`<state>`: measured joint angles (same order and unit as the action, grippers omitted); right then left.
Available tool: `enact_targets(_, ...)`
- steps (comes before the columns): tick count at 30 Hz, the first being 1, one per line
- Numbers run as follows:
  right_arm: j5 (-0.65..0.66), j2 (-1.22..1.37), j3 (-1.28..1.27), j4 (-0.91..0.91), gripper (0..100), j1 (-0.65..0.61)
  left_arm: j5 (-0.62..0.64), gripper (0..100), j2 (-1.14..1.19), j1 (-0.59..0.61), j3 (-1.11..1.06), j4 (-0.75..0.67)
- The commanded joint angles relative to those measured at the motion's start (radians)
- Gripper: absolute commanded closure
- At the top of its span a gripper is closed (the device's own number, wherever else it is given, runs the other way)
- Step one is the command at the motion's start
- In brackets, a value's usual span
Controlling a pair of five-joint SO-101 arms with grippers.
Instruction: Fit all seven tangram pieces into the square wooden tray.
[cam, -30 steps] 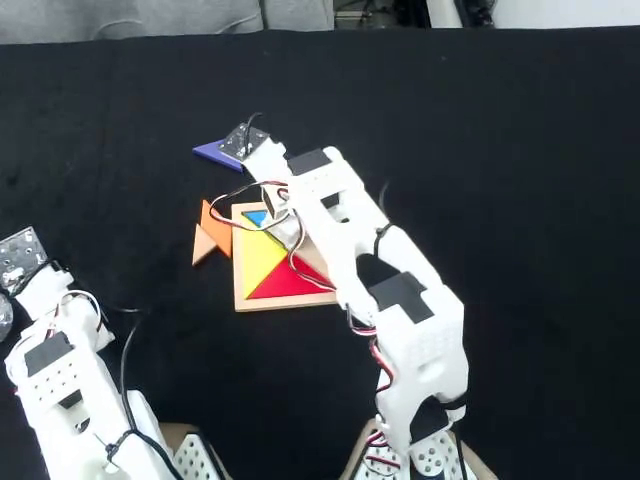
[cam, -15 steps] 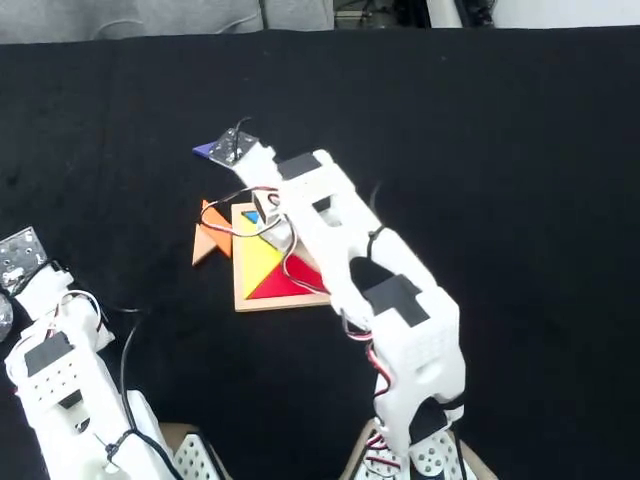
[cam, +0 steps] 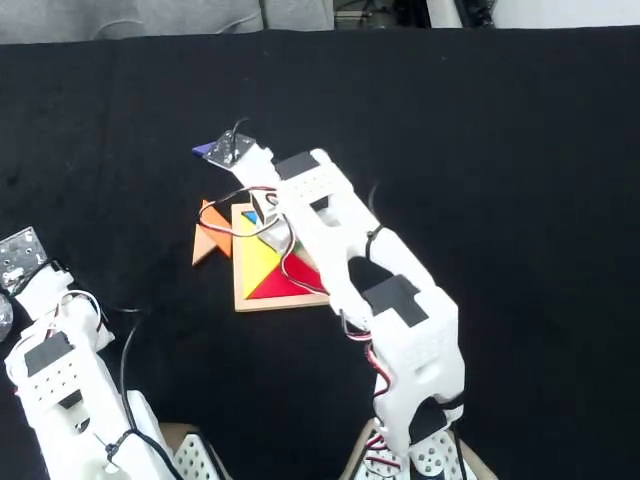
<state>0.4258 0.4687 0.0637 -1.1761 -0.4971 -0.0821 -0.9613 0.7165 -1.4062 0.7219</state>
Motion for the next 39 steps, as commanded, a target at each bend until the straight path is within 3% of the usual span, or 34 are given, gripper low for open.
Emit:
enact_targets(1,-0.003,-0.085,0.093,-0.078,78.9,0.057,0.003,93,-0.015,-0.007,0.030,-0.015)
enact_targets(5,-0.012,-0.134,0.071,-0.077,99.2,0.135,0.003,93,-0.015,-0.007,0.031,-0.015)
enact_targets(7,-0.006,-0.117,0.030,-0.051,95.9,0.144,0.003,93,-0.015,-0.008,0.031,-0.015)
enact_targets(16,0.049,-0.028,-0.015,-0.017,98.8,0.104,0.002,93,-0.015,-0.024,0.028,-0.015)
enact_targets(39,0.021,-0.025,-0.051,0.064,98.7,0.049,0.000,93,-0.015,-0.027,0.028,-0.015)
